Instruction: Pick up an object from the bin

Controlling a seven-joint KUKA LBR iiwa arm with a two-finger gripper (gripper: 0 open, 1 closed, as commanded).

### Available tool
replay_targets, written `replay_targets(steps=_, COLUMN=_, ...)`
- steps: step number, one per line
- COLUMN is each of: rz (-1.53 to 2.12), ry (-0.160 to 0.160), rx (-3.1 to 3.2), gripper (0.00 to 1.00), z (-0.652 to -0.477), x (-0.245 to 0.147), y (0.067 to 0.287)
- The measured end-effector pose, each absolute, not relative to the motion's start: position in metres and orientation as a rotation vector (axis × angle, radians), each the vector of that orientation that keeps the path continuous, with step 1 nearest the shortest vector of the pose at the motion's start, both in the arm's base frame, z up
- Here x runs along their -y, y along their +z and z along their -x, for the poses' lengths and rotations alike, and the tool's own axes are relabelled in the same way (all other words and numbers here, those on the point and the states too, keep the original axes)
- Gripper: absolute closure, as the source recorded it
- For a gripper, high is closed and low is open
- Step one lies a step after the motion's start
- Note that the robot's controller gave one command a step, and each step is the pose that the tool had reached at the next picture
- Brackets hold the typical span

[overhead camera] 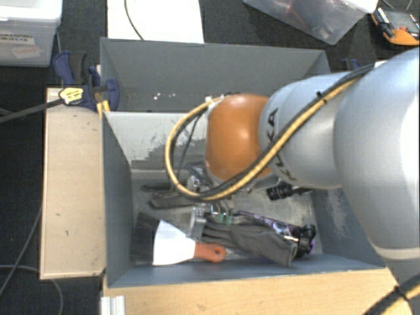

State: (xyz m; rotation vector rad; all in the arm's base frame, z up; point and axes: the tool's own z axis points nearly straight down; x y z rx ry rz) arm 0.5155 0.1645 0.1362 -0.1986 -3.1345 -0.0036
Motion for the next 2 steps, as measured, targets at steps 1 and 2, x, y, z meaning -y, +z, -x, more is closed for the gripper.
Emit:
replay_targets(steps=1, rz=-0.281, ry=-0.008, rx=3.143, gripper=1.00, z=-0.5373, x=-0.1654, y=0.1779)
replay_targets(steps=2, rz=-0.281, ry=-0.008, rx=3.143, gripper=1.00, z=-0.5372, x=-0.1654, y=0.1778)
